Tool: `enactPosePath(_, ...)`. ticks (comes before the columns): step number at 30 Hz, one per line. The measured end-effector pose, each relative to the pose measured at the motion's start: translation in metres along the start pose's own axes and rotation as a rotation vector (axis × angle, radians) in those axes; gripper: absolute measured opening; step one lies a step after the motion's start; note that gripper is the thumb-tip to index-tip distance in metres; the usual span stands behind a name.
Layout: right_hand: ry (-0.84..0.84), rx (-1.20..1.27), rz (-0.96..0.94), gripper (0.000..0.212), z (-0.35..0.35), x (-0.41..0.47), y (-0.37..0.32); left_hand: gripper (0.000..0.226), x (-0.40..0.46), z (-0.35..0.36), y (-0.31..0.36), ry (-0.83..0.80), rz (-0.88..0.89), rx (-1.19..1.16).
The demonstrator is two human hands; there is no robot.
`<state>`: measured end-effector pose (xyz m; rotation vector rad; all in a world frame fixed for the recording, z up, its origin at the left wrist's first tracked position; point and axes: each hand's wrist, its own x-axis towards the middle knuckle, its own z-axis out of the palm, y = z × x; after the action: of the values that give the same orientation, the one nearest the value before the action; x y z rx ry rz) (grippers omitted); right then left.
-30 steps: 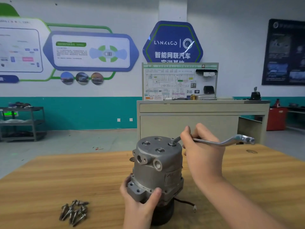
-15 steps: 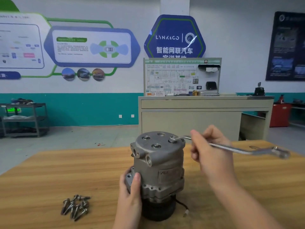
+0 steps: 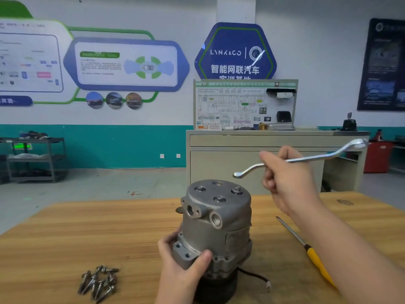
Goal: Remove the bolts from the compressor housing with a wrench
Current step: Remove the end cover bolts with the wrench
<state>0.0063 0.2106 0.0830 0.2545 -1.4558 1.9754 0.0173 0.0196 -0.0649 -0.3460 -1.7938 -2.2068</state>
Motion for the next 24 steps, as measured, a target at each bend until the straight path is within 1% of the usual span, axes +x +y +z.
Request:
enactPosePath(2, 0.034, -0.186, -0.146, 0.050, 0.003, -0.020, 0.003, 0.088, 0.000, 0.001, -0.002, 0.003, 0.020, -0.009)
enactPosePath(6, 0.094, -0.296, -0.334, 0.044, 0.009, -0.040, 0.004, 0.105, -0.005, 0.001, -0.004, -0.006, 0.063, -0.019)
enactPosePath(9, 0.077, -0.443, -0.466, 0.044, 0.013, -0.050, 0.006, 0.113, -0.008, 0.001, -0.004, -0.025, 0.056, 0.041)
enactPosePath(12, 0.013, -0.594, -0.568, 0.050, 0.017, -0.054, 0.008, 0.112, -0.010, 0.001, -0.005, -0.003, 0.078, 0.077)
enactPosePath(14, -0.032, -0.641, -0.608, 0.055, 0.020, -0.054, 0.005, 0.111, -0.010, 0.002, -0.004, 0.016, 0.094, 0.121)
enactPosePath(18, -0.117, -0.770, -0.745, 0.055, 0.024, -0.063, 0.000, 0.094, -0.010, 0.001, -0.001, 0.029, 0.086, 0.125)
enactPosePath(19, -0.113, -0.780, -0.754, 0.052, 0.021, -0.065, 0.000, 0.090, -0.010, 0.000, -0.001, 0.026, 0.082, 0.124)
enactPosePath(20, -0.107, -0.757, -0.721, 0.050, 0.016, -0.066, 0.001, 0.089, -0.009, -0.001, -0.001, 0.022, 0.071, 0.111)
enactPosePath(21, -0.096, -0.704, -0.646, 0.047, 0.011, -0.066, 0.002, 0.088, -0.007, -0.002, -0.001, 0.021, 0.047, 0.084)
enactPosePath(22, -0.075, -0.627, -0.538, 0.045, 0.004, -0.064, 0.003, 0.086, -0.006, -0.004, -0.002, 0.021, 0.016, 0.048)
enactPosePath(24, -0.051, -0.384, -0.263, 0.042, -0.008, -0.056, 0.003, 0.071, -0.001, -0.006, -0.004, 0.005, -0.041, -0.047)
